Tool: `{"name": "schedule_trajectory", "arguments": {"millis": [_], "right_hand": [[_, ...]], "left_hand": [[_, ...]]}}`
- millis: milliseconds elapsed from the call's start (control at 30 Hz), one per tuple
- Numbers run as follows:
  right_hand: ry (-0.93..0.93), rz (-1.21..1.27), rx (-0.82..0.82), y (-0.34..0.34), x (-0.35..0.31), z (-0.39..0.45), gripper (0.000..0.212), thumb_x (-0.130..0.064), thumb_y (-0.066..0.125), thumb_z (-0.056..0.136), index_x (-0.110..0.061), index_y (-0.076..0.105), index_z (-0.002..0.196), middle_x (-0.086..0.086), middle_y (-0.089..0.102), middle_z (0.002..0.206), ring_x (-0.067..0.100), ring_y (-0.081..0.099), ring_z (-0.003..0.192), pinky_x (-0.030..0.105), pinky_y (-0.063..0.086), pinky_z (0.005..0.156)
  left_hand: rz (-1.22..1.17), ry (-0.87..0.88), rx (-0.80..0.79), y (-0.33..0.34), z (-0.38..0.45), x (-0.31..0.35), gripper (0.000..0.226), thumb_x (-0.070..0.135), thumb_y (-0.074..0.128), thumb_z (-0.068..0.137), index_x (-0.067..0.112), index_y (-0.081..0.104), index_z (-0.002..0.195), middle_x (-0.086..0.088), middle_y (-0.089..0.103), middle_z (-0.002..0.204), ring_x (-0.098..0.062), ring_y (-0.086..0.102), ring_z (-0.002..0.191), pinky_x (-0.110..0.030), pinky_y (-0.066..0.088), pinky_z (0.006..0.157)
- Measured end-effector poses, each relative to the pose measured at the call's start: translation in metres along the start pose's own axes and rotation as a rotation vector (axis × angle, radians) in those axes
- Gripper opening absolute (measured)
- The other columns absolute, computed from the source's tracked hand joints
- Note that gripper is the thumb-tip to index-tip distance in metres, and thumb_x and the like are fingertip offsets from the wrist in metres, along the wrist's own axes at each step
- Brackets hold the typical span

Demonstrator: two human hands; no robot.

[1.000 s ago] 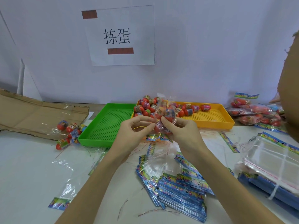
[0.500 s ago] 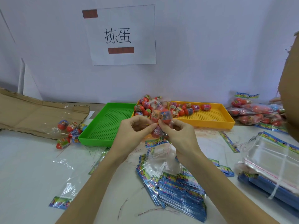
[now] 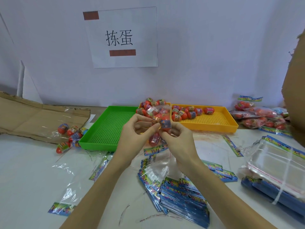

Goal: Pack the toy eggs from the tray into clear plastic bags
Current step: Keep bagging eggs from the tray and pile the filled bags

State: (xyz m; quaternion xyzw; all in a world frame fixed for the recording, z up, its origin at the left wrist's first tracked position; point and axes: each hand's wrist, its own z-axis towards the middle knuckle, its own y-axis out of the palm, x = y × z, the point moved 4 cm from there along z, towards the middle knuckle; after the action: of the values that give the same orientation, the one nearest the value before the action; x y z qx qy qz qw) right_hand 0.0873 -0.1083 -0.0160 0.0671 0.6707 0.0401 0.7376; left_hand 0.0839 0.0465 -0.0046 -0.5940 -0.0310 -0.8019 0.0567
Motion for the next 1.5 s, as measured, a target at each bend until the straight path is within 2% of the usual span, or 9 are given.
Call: {"name": "schedule_trajectory", "arguments": {"millis": [67,167,367,600,767,900,1233,1367,1500], "right_hand": [[0.028,0.003,-0.056,0.003,-0.001,0.000,0.027,-0.002,0.073,0.092,-0.021,0.069,0.111,0.002,0.077,0.092,0.013,0.076,0.082,0.027,0.062,0.067],[0.086,0.018,-0.162,0.005,-0.004,0.003,0.035,-0.016,0.079,0.091,-0.024,0.065,0.122,0.007,0.078,0.096,0.016,0.078,0.088,0.036,0.064,0.081],[0.104,-0.041,-0.327,-0.003,-0.014,0.008,0.035,-0.044,0.072,0.093,-0.028,0.069,0.123,-0.004,0.079,0.102,0.012,0.076,0.094,0.035,0.064,0.083],[0.025,-0.104,-0.228,-0.001,-0.010,0.008,0.013,-0.027,0.067,0.100,-0.025,0.074,0.111,-0.006,0.078,0.087,0.007,0.075,0.081,0.023,0.060,0.064],[-0.061,-0.115,-0.174,0.000,-0.011,0.006,0.013,-0.038,0.068,0.098,-0.031,0.079,0.101,-0.007,0.079,0.087,0.007,0.075,0.085,0.026,0.062,0.069],[-0.145,-0.127,-0.099,-0.005,-0.013,0.008,0.020,-0.032,0.064,0.102,-0.029,0.083,0.094,-0.007,0.080,0.088,0.011,0.076,0.086,0.028,0.063,0.074],[-0.184,-0.190,-0.185,-0.009,-0.022,0.014,0.025,-0.034,0.061,0.102,-0.019,0.080,0.107,-0.010,0.079,0.092,0.008,0.075,0.089,0.023,0.061,0.072],[-0.230,-0.268,-0.257,-0.015,-0.028,0.017,0.020,-0.023,0.075,0.094,-0.016,0.079,0.113,-0.007,0.079,0.100,0.012,0.075,0.092,0.030,0.064,0.077],[-0.222,-0.294,-0.228,-0.020,-0.026,0.019,0.011,-0.008,0.075,0.093,-0.013,0.081,0.101,-0.001,0.079,0.088,0.015,0.076,0.084,0.026,0.062,0.072]], "left_hand": [[-0.118,-0.068,0.028,-0.001,0.001,-0.003,0.026,0.013,0.083,0.089,0.005,0.067,0.108,-0.012,0.080,0.098,-0.025,0.078,0.095,-0.036,0.065,0.078],[-0.276,-0.151,-0.023,-0.001,0.002,-0.002,0.028,0.008,0.076,0.093,0.008,0.066,0.119,-0.017,0.079,0.106,-0.025,0.078,0.093,-0.031,0.063,0.064],[-0.274,-0.170,-0.089,-0.004,0.004,0.000,0.024,0.009,0.067,0.100,0.012,0.071,0.124,-0.023,0.070,0.119,-0.021,0.076,0.092,-0.025,0.059,0.068],[-0.179,-0.129,-0.096,-0.004,0.005,-0.005,0.013,0.009,0.074,0.095,0.017,0.075,0.106,-0.011,0.072,0.102,-0.021,0.074,0.093,-0.028,0.060,0.076],[-0.182,-0.130,-0.116,-0.004,0.005,-0.003,0.009,0.012,0.074,0.095,0.016,0.075,0.104,-0.013,0.072,0.100,-0.025,0.075,0.092,-0.032,0.062,0.076],[-0.161,-0.129,-0.097,-0.006,0.002,0.003,0.030,0.035,0.076,0.089,0.013,0.079,0.109,-0.008,0.080,0.105,-0.025,0.078,0.094,-0.028,0.062,0.071],[-0.111,-0.085,0.007,-0.012,0.005,0.001,0.019,0.021,0.069,0.100,0.008,0.082,0.106,-0.010,0.082,0.100,-0.022,0.077,0.092,-0.032,0.064,0.076],[-0.141,-0.127,0.037,-0.014,0.006,-0.002,0.020,0.020,0.071,0.099,0.005,0.081,0.108,-0.013,0.081,0.099,-0.022,0.077,0.086,-0.036,0.066,0.075],[-0.151,-0.140,-0.001,-0.016,0.007,-0.001,0.024,0.026,0.079,0.090,0.006,0.082,0.102,-0.013,0.081,0.099,-0.020,0.078,0.082,-0.031,0.064,0.071]]}}
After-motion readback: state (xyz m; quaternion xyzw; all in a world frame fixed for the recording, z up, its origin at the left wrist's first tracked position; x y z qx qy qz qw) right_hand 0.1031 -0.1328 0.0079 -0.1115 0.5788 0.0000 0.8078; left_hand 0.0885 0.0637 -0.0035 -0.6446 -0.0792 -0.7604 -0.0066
